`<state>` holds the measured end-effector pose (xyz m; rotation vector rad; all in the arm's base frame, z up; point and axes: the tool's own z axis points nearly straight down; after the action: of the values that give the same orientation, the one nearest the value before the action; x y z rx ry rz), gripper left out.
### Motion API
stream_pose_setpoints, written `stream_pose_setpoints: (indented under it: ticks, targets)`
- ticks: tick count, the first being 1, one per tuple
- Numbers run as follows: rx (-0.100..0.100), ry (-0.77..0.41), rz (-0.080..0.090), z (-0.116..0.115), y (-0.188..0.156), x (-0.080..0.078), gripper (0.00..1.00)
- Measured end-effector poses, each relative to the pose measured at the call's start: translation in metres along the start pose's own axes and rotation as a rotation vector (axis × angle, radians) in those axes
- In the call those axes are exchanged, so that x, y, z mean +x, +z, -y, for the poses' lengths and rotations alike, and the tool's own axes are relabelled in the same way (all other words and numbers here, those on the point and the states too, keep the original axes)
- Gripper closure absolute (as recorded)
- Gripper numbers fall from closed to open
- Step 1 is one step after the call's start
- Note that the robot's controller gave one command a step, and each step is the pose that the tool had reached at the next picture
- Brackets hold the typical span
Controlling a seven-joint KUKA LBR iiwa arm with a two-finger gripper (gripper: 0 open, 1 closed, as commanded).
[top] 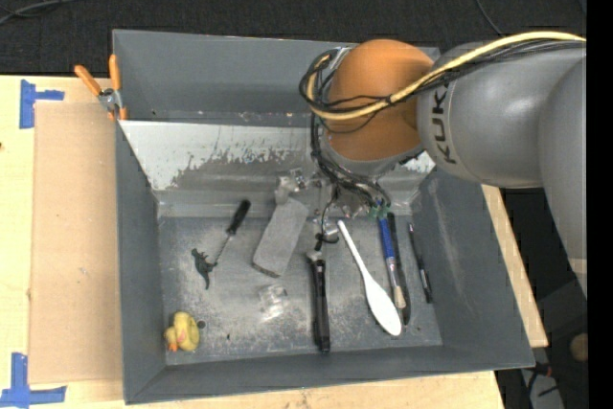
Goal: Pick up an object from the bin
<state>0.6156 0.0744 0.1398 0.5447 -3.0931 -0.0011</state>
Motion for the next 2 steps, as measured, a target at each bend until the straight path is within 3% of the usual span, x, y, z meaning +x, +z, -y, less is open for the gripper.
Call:
stream_pose_setpoints:
  ticks: [1, 2]
  targets:
    - [-0.002, -0.296, 0.000, 0.000, 0.015, -0.007, 0.00]
    - [-0.002, -0.412, 0.001, 0.011, 0.071, -0.002, 0.00]
